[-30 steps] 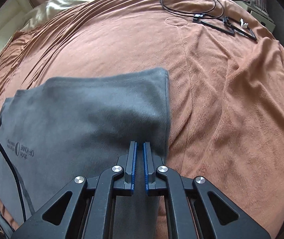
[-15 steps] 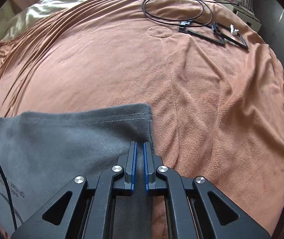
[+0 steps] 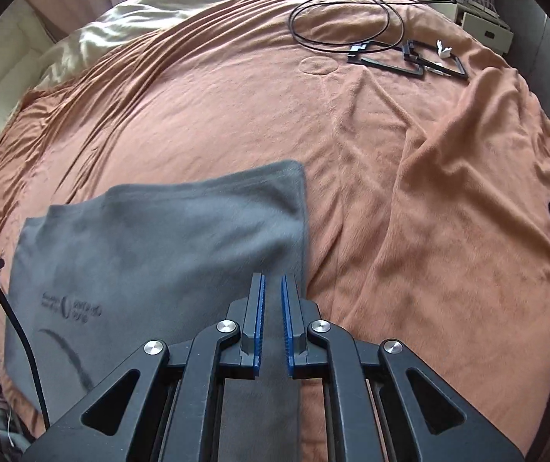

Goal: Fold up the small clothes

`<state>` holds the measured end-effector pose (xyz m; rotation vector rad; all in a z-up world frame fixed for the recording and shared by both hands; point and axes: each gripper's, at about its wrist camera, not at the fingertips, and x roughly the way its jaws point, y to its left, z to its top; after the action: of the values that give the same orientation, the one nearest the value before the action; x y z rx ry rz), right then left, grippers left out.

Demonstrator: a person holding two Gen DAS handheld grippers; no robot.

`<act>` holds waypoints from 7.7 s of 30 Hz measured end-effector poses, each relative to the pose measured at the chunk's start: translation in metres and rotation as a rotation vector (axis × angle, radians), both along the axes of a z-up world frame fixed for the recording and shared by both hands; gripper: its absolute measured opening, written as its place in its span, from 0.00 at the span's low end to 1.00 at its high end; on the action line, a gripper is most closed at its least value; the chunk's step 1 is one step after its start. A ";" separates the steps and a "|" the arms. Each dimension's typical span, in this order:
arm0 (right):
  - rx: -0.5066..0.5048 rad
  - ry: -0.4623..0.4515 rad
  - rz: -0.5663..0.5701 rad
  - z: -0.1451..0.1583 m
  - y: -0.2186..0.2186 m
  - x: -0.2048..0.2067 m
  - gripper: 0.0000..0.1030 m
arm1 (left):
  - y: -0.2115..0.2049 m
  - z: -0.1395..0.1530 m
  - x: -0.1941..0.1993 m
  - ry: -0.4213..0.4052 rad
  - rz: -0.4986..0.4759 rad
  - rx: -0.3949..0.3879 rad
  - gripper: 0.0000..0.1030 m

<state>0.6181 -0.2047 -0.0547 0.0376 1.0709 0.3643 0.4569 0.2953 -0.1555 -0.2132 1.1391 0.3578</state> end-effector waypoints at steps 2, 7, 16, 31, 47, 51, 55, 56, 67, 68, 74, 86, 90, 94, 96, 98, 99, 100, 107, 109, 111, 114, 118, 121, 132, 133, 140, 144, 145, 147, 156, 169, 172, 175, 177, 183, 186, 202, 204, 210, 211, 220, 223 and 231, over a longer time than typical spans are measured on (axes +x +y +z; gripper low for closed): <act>0.002 0.002 0.011 0.004 -0.002 -0.012 0.06 | -0.006 0.003 -0.009 -0.002 -0.007 0.001 0.17; 0.009 0.022 0.064 0.008 -0.001 -0.047 0.32 | -0.022 0.008 -0.036 -0.013 -0.018 -0.035 0.17; 0.015 0.029 0.085 0.002 0.000 -0.113 0.41 | -0.052 0.000 -0.096 -0.019 -0.012 -0.081 0.17; -0.007 0.095 0.034 -0.047 -0.017 -0.169 0.41 | -0.069 -0.036 -0.179 0.012 0.039 -0.117 0.17; -0.029 0.076 0.003 -0.013 -0.033 -0.215 0.41 | -0.088 -0.017 -0.226 -0.028 0.063 -0.089 0.17; -0.002 0.056 0.044 0.004 -0.016 -0.221 0.41 | -0.110 -0.005 -0.215 -0.059 0.027 -0.107 0.17; 0.014 0.059 0.085 0.008 0.005 -0.220 0.41 | -0.136 -0.005 -0.198 -0.061 -0.009 -0.121 0.19; 0.016 0.061 0.094 0.007 0.007 -0.219 0.41 | -0.141 -0.006 -0.194 -0.059 -0.015 -0.126 0.19; -0.035 0.138 0.127 -0.040 0.050 -0.188 0.41 | -0.191 -0.031 -0.152 -0.008 -0.083 -0.124 0.23; -0.056 0.142 0.137 -0.046 0.053 -0.189 0.41 | -0.192 -0.035 -0.151 0.002 -0.083 -0.124 0.24; -0.105 0.096 0.130 -0.029 0.072 -0.197 0.41 | -0.185 -0.041 -0.160 -0.007 -0.090 -0.171 0.24; -0.021 0.142 0.265 -0.046 0.161 -0.199 0.41 | -0.115 -0.032 -0.208 -0.048 0.059 -0.199 0.24; -0.015 0.153 0.300 -0.051 0.191 -0.198 0.40 | -0.089 -0.038 -0.228 -0.031 0.130 -0.188 0.24; -0.019 0.159 0.331 -0.055 0.219 -0.203 0.25 | -0.070 -0.037 -0.244 -0.046 0.179 -0.205 0.24; -0.014 0.161 0.348 -0.059 0.232 -0.204 0.22 | -0.065 -0.035 -0.249 -0.055 0.189 -0.207 0.24; -0.020 0.158 0.366 -0.062 0.242 -0.203 0.22 | -0.059 -0.036 -0.252 -0.059 0.195 -0.221 0.25; -0.025 0.159 0.367 -0.063 0.244 -0.203 0.22 | -0.057 -0.036 -0.253 -0.063 0.196 -0.233 0.26; -0.026 0.162 0.364 -0.064 0.245 -0.202 0.22 | -0.056 -0.036 -0.254 -0.069 0.196 -0.241 0.32; -0.101 0.136 0.273 -0.062 0.215 -0.194 0.18 | -0.052 -0.032 -0.252 -0.128 0.213 -0.289 0.55; -0.095 0.138 0.244 -0.062 0.201 -0.192 0.18 | -0.051 -0.034 -0.250 -0.131 0.219 -0.308 0.55; -0.084 0.147 0.217 -0.065 0.184 -0.190 0.18 | -0.052 -0.035 -0.247 -0.125 0.222 -0.313 0.55; -0.041 0.163 0.208 -0.069 0.171 -0.193 0.18 | -0.049 -0.037 -0.249 -0.133 0.244 -0.333 0.55; -0.056 0.147 0.239 -0.071 0.171 -0.203 0.18 | -0.044 -0.041 -0.254 -0.151 0.266 -0.378 0.55; -0.051 0.131 0.243 -0.073 0.171 -0.204 0.18 | -0.044 -0.046 -0.255 -0.155 0.276 -0.404 0.55; 0.002 0.135 0.241 -0.073 0.147 -0.207 0.18 | -0.036 -0.057 -0.249 -0.215 0.318 -0.531 0.58; 0.005 0.136 0.239 -0.072 0.145 -0.208 0.18 | -0.034 -0.057 -0.250 -0.221 0.326 -0.543 0.57; 0.048 0.127 0.258 -0.054 0.147 -0.210 0.18 | -0.028 -0.051 -0.264 -0.301 0.316 -0.665 0.33; 0.053 0.129 0.269 -0.053 0.151 -0.210 0.18 | -0.032 -0.043 -0.273 -0.376 0.281 -0.733 0.33; 0.055 0.131 0.269 -0.053 0.153 -0.209 0.18 | -0.033 -0.042 -0.274 -0.389 0.279 -0.735 0.33; 0.062 0.130 0.271 -0.052 0.155 -0.208 0.18 | -0.033 -0.040 -0.273 -0.411 0.277 -0.740 0.33; 0.070 0.122 0.265 -0.046 0.159 -0.202 0.18 | -0.036 -0.047 -0.263 -0.327 0.315 -0.646 0.43; 0.031 0.114 0.226 -0.057 0.177 -0.167 0.11 | -0.025 -0.058 -0.283 -0.344 0.416 -0.644 0.10; 0.026 0.114 0.222 -0.059 0.183 -0.155 0.10 | -0.029 -0.055 -0.283 -0.337 0.424 -0.619 0.09; 0.019 0.112 0.220 -0.060 0.190 -0.139 0.10 | -0.031 -0.052 -0.281 -0.333 0.435 -0.602 0.09; 0.009 0.107 0.216 -0.061 0.197 -0.125 0.10 | -0.033 -0.051 -0.280 -0.328 0.439 -0.589 0.08; -0.014 0.096 0.214 -0.060 0.216 -0.085 0.10 | -0.036 -0.051 -0.274 -0.298 0.448 -0.550 0.08; -0.025 0.091 0.207 -0.060 0.224 -0.064 0.10 | -0.037 -0.052 -0.272 -0.282 0.463 -0.541 0.08; -0.072 0.044 0.186 -0.067 0.257 0.028 0.04 | -0.042 -0.052 -0.264 -0.237 0.515 -0.510 0.08; -0.081 0.040 0.182 -0.067 0.263 0.035 0.04 | -0.042 -0.054 -0.264 -0.238 0.515 -0.511 0.08; -0.119 -0.010 0.158 -0.055 0.267 0.048 0.03 | -0.040 -0.056 -0.263 -0.243 0.520 -0.522 0.08; -0.127 -0.022 0.156 -0.050 0.266 0.045 0.03 | -0.039 -0.057 -0.264 -0.244 0.522 -0.524 0.07; -0.051 0.021 0.211 -0.032 0.247 -0.026 0.04 | -0.034 -0.052 -0.269 -0.272 0.512 -0.558 0.06; -0.049 0.039 0.242 -0.036 0.244 -0.054 0.04 | -0.033 -0.045 -0.271 -0.294 0.501 -0.577 0.06; -0.058 0.125 0.292 -0.058 0.232 -0.111 0.04 | -0.033 -0.012 -0.267 -0.410 0.434 -0.654 0.06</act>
<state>0.5067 0.0272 -0.1130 -0.1507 1.2135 0.6000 0.1897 0.2621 -0.1671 -1.0718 0.7618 0.2917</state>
